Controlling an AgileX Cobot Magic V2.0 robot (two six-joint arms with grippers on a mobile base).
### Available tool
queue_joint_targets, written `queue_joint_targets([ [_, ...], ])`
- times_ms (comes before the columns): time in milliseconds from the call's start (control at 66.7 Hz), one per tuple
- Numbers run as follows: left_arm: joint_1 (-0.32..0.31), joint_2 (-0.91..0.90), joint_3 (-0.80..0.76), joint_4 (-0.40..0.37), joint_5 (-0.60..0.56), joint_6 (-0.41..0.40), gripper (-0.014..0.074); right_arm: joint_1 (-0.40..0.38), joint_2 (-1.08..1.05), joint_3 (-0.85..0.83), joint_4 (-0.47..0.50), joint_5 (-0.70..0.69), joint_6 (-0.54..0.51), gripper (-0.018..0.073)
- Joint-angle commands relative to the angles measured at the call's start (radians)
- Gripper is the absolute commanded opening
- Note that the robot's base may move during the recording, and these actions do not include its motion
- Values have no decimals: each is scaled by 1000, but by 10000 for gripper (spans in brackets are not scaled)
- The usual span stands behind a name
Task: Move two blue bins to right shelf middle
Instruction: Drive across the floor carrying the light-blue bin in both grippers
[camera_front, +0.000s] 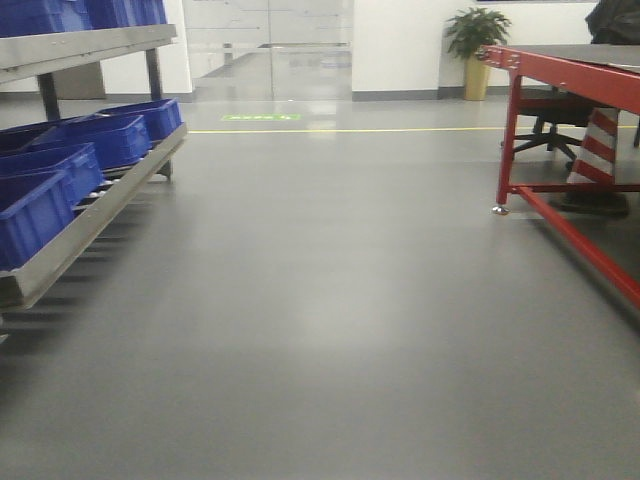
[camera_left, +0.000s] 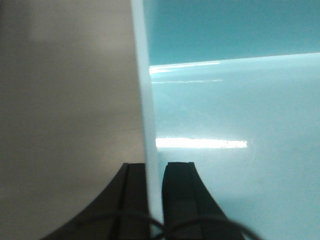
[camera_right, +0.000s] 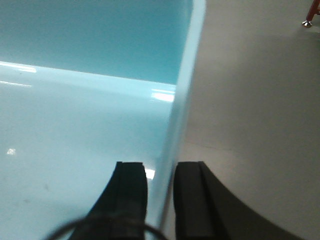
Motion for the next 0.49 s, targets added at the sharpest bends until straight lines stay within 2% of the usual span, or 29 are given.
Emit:
queue_joint_targets([
  [0,-9,-18,-17,-41,-30,7,-111,-6,-1,-8,-31,-66,18,-165],
  [480,-9,-18,-17,-41,-30,7,-111,-6,-1,-8,-31,-66,18,-165],
])
